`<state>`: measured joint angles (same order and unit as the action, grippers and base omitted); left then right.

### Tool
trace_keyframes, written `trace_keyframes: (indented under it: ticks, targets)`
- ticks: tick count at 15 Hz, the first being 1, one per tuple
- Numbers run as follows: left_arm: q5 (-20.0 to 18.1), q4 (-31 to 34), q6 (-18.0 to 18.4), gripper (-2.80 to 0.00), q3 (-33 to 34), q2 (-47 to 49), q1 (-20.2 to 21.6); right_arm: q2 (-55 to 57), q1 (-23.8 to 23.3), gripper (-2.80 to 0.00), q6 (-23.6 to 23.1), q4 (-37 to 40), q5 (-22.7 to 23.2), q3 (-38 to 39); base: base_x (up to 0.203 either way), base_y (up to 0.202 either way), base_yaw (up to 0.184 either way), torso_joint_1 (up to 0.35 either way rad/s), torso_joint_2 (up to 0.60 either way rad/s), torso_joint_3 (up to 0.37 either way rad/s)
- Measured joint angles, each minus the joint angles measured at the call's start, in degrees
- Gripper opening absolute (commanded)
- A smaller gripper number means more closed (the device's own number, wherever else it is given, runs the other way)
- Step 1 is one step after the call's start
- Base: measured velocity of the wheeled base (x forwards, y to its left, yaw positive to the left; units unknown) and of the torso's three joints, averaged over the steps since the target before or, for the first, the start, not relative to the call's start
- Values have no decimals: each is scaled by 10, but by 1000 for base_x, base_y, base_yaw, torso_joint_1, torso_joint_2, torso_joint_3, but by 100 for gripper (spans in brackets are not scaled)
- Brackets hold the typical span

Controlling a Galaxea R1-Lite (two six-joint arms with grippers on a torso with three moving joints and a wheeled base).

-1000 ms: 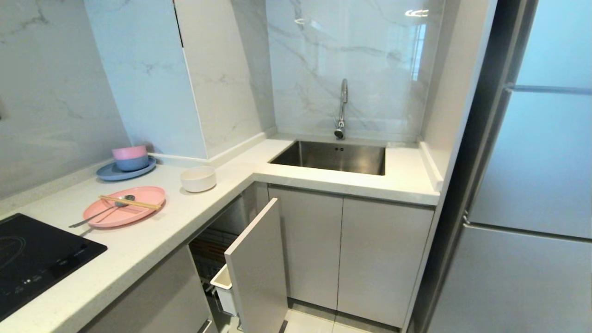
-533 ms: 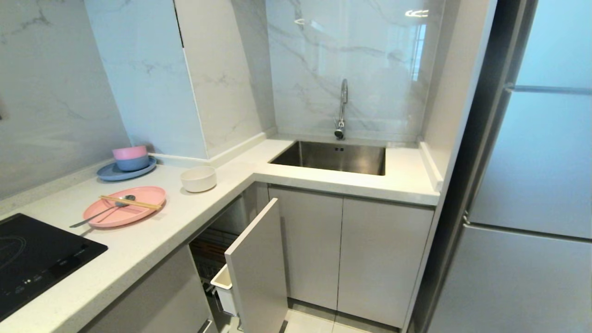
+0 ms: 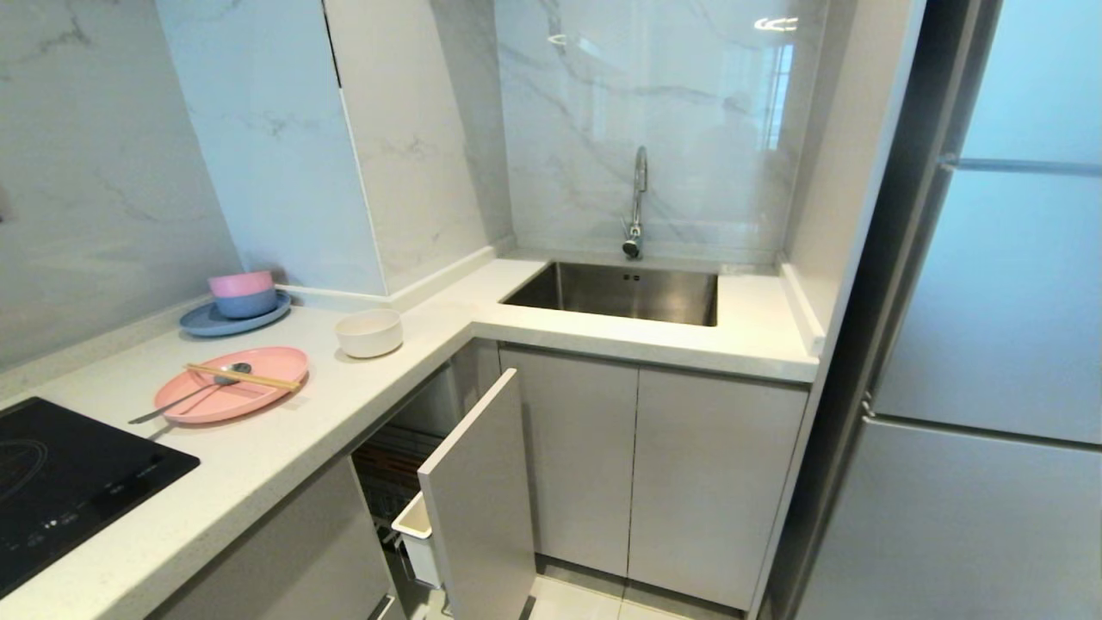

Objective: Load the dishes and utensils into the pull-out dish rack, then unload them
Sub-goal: Open the cupboard

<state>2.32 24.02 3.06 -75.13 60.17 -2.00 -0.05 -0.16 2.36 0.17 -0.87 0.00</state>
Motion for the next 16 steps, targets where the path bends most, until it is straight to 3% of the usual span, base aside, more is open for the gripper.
trace_keyframes:
  ticks: [3, 10, 16]
  targets:
    - [-2, 22, -2, -280, -67, 139, -14, 0, 0, -280, 0, 0, 0, 0, 0, 0, 0, 0, 0, 0]
    - [-24, 178, -3, -280, -297, 440, -71, 0, 0, -280, 0, 0, 0, 0, 0, 0, 0, 4, 1, 0]
    - [-26, 193, 7, -280, -362, 646, -91, 0, 0, -280, 0, 0, 0, 0, 0, 0, 0, 0, 0, 0]
